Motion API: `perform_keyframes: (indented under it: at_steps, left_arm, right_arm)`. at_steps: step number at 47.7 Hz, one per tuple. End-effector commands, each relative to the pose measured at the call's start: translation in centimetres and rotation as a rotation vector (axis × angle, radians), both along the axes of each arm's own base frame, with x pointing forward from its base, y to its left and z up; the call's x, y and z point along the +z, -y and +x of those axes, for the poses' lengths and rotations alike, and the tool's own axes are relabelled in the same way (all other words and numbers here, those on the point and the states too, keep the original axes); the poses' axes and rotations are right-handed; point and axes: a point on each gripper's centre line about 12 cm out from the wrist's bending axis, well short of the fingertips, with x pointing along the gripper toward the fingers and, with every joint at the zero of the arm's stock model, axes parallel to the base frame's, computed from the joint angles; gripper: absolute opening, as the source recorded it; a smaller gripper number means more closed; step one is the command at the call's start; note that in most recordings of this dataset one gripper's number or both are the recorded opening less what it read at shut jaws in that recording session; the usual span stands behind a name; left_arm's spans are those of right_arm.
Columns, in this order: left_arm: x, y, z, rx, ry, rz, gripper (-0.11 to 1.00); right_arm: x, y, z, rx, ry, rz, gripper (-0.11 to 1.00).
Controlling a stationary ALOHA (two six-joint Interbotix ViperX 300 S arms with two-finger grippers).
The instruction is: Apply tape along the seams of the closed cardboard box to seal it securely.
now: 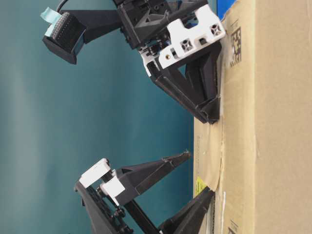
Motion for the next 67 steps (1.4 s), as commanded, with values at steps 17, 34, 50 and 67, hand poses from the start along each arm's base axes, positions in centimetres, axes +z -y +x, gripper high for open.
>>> perform_keyframes:
  at_steps: [17,34,50,67]
  left_arm:
    - [1.7,-0.6,-0.8,0.023,0.052,0.004,0.62]
    - [4.3,-0.2,-2.9,0.102,0.348,-0.061,0.62]
    - [7.1,1.9,-2.4,0.415,0.638,-0.64,0.57]
    - [6.0,1.7,-1.4,0.702,0.62,-1.092,0.0]
  right_arm:
    - [0.3,0.2,0.0,-0.006,0.0,0.0,0.41]
    - [3.5,0.1,-0.3,0.0,0.088,-0.015,0.41]
    - [7.5,0.4,0.1,-0.009,0.283,-0.047,0.41]
    - [7.8,0.5,1.5,-0.003,0.339,-0.072,-0.01]
